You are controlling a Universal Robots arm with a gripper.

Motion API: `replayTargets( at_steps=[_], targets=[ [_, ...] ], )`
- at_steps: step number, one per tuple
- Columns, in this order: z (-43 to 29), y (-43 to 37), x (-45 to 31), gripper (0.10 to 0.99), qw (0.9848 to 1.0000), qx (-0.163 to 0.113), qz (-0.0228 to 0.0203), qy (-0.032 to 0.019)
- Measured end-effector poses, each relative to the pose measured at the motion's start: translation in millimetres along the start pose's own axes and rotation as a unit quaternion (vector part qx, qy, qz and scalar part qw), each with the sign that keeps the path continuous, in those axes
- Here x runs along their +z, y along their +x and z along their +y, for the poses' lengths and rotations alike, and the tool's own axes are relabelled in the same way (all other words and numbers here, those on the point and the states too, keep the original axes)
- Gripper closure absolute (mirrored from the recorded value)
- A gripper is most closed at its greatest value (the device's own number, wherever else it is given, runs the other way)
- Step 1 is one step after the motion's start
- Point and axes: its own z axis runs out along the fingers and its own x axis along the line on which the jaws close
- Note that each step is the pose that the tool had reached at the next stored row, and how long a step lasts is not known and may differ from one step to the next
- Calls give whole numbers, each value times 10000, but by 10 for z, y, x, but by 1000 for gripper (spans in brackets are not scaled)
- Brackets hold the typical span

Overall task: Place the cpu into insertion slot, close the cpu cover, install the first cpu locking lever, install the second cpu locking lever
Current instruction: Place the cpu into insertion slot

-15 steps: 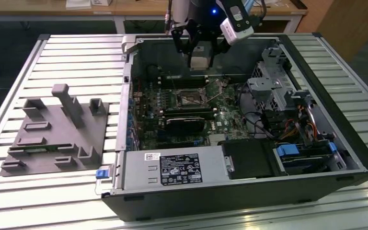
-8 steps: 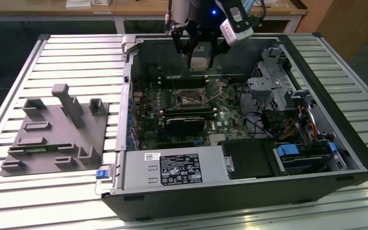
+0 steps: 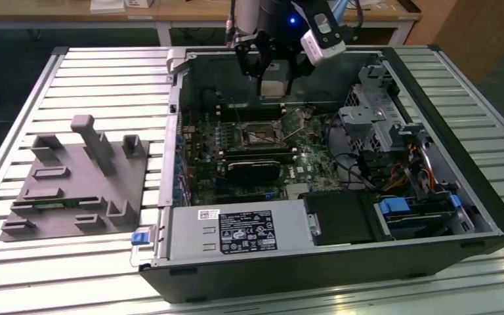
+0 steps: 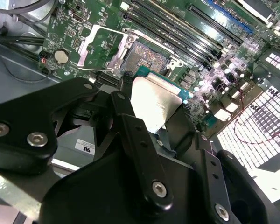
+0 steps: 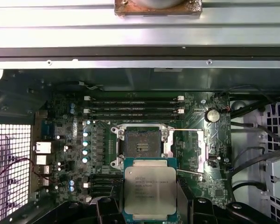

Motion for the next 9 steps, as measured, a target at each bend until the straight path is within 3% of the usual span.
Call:
replayTargets(
  at_steps=[5,9],
  targets=[
    [-8,-2,89,545,10000,0,0,0],
    [-13,1,144,545,10000,-1,1,-41]
  ],
)
